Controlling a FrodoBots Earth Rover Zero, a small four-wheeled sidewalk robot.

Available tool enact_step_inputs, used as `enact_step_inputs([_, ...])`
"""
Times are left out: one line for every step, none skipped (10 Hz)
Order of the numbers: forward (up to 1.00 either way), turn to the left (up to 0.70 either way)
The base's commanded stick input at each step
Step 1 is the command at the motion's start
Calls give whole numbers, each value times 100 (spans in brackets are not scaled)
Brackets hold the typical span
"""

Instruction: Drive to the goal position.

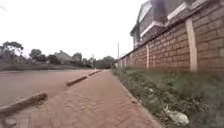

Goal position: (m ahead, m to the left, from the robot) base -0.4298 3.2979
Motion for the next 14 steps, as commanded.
enact_step_inputs([70, 0])
enact_step_inputs([70, 0])
enact_step_inputs([70, 0])
enact_step_inputs([70, 0])
enact_step_inputs([70, 0])
enact_step_inputs([70, 0])
enact_step_inputs([70, 0])
enact_step_inputs([70, 2])
enact_step_inputs([70, 3])
enact_step_inputs([70, 6])
enact_step_inputs([70, 30])
enact_step_inputs([70, 25])
enact_step_inputs([70, 0])
enact_step_inputs([70, 0])
